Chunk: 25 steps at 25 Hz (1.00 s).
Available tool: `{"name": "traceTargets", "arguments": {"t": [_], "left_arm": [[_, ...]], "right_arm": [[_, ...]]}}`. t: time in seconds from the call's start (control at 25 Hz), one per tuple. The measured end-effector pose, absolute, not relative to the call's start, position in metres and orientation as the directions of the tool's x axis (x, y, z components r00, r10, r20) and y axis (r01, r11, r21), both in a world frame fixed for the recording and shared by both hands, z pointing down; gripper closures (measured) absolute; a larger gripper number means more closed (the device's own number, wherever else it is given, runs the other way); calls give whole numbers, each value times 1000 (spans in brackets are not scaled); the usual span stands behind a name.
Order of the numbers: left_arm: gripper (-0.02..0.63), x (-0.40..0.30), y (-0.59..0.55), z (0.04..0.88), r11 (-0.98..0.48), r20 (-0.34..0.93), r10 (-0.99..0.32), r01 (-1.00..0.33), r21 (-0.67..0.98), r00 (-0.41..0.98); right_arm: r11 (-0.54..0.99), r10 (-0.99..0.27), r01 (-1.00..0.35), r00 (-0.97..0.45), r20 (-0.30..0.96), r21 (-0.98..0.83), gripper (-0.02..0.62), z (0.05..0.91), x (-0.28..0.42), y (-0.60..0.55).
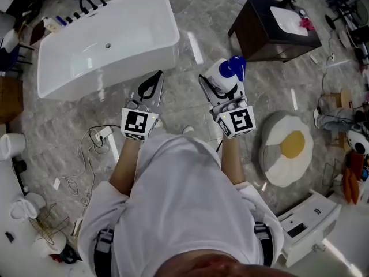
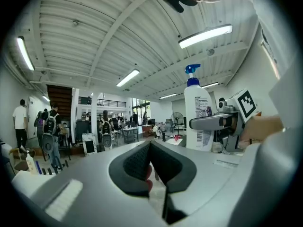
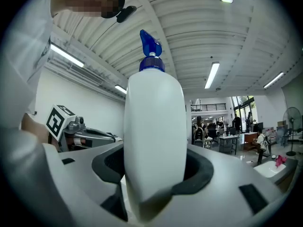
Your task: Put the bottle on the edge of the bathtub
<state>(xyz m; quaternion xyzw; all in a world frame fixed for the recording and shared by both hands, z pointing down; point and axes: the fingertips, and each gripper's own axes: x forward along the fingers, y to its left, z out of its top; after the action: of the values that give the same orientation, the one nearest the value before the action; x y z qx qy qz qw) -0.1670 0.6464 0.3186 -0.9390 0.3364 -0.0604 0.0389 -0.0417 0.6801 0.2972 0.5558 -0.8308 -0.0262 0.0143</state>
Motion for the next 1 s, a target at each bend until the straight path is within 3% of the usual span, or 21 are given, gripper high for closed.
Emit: {"name": "traceTargets", "arguments": {"t": [0.52, 1.0], "left_arm": [[611, -108, 652, 344, -751, 154, -660, -654, -91, 736], [611, -50, 550, 364, -730, 157, -679, -681, -47, 717]], "right_arm": [[428, -904, -904, -427, 29, 23, 337, 323, 29, 688], [448, -894, -894, -447, 33, 14, 337, 328, 90, 590]]}}
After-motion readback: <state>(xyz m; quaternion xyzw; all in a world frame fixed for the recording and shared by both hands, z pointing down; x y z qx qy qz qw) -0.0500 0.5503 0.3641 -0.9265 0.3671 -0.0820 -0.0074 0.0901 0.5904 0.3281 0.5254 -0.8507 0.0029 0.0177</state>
